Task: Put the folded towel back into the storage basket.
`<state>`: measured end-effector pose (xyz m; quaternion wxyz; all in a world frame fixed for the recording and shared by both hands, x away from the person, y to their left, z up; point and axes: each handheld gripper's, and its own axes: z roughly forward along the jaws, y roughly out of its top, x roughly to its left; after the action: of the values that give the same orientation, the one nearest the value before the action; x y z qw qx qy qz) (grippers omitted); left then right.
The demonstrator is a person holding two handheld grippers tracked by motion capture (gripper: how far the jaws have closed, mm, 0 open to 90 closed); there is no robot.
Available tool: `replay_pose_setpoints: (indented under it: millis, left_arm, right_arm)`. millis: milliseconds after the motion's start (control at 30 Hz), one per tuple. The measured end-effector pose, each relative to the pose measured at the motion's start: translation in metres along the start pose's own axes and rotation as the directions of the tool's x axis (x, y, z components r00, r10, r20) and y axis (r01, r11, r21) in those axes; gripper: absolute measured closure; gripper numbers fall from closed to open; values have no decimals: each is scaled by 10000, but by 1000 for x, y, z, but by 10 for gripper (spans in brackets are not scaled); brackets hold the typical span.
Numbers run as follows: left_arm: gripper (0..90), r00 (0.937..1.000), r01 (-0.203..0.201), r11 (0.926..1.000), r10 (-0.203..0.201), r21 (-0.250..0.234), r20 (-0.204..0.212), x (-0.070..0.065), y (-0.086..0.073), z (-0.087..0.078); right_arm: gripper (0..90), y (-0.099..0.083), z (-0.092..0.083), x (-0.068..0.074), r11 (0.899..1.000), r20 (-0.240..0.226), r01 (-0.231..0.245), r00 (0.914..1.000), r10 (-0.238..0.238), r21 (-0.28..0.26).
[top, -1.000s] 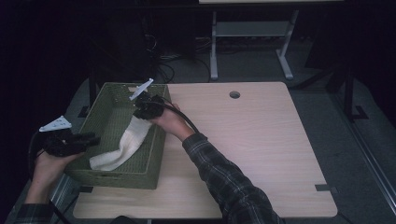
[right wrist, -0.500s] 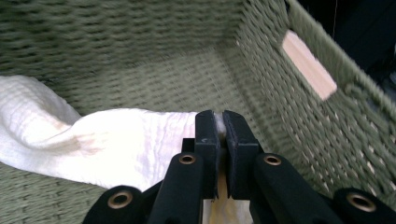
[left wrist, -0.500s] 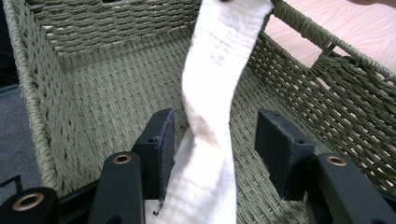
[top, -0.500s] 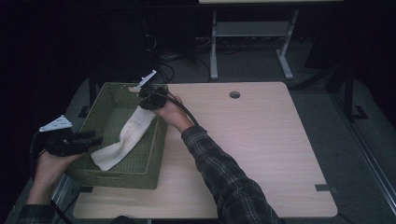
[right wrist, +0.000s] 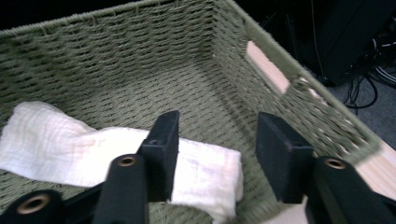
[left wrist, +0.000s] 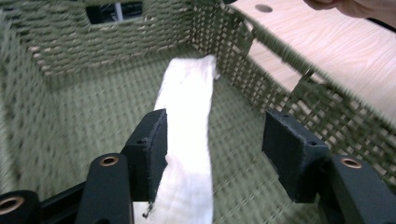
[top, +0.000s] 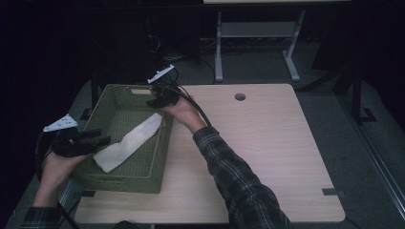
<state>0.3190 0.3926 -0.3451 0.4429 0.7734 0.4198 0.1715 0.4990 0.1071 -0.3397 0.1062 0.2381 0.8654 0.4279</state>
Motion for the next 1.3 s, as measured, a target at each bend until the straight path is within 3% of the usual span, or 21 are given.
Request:
replay_pose_setpoints:
  millis: [133,333,433,867,1033,1300]
  left_arm:
    - [374,10000,-13,10000,13,-98,91,-12,11,8]
    - [343,9996,-155,9998,158,-157,220,-32,31,22]
    - [325,9992,-239,9996,245,-181,329,-42,40,29]
    - [220,9958,-691,9976,695,-81,596,-92,78,73]
    - [196,9929,-927,9957,922,25,750,-110,86,87]
    - [193,9804,-1544,9880,1527,40,1244,-153,95,117]
  right_arm:
    - [451,-6,-18,-8,9993,-21,-329,9995,328,-199]
    - [423,-19,-45,-17,9987,191,-293,9994,301,-411]
    - [403,-27,-59,-21,9978,220,-517,9984,527,-420]
    - [325,-72,-120,-47,9952,551,-744,9954,780,-636]
    - [307,-91,-139,-51,9946,777,-840,9930,885,-602]
    - [248,-133,-173,-53,9901,811,-1178,9890,1239,-759]
